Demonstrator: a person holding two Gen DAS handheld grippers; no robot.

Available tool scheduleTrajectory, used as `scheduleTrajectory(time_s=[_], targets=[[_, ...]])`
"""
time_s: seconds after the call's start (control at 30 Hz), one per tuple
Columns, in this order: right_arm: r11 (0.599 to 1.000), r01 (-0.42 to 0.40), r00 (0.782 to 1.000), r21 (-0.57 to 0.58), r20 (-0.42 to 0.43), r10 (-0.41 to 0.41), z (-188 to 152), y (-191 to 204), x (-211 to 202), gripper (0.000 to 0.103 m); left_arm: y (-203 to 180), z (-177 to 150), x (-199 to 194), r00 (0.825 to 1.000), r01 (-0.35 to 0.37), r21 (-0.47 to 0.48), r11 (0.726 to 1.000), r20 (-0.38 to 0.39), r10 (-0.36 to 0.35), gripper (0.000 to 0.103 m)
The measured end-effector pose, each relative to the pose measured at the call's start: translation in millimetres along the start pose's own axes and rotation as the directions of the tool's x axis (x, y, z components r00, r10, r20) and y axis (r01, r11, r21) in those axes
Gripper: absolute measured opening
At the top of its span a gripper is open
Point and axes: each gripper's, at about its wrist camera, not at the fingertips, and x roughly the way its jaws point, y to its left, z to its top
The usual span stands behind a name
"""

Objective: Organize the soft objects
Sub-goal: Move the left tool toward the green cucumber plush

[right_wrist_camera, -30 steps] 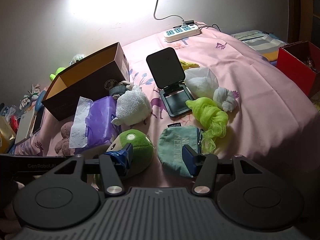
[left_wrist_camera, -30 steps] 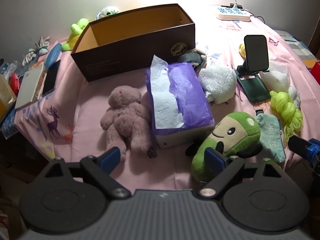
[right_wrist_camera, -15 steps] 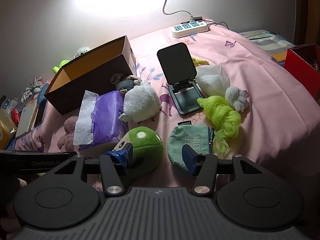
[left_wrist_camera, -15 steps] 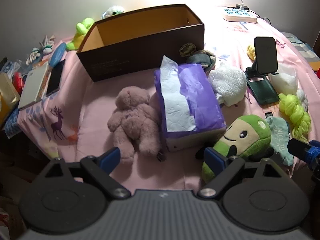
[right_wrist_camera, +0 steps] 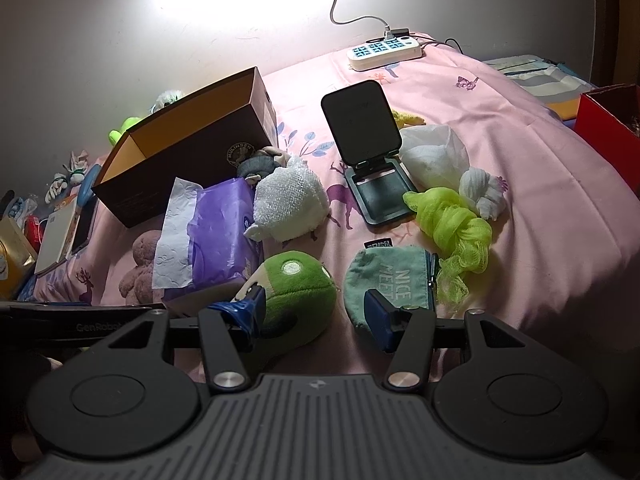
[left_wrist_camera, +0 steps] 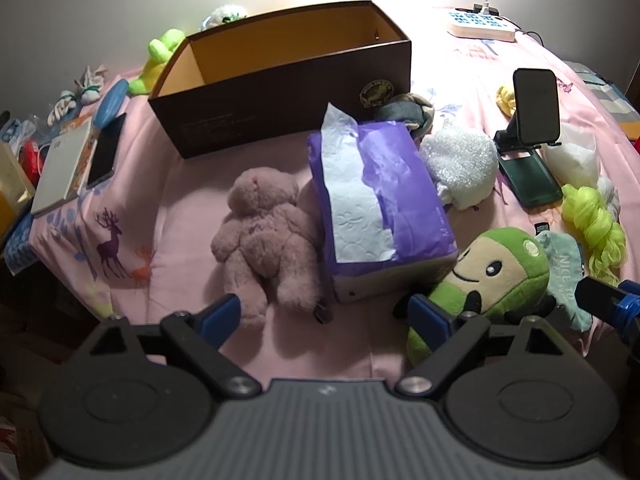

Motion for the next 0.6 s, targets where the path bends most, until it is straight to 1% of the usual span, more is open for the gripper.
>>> scheduleTrajectory(time_s=[0.6], targets=[[0.999,-0.037,0.999,0.021,-0.008,0.038,0.4,1.0,8.7,0.038,5.5,5.6,6.6,1.0,0.03,-0.006,1.0,-0.002,-0.03,0.09]])
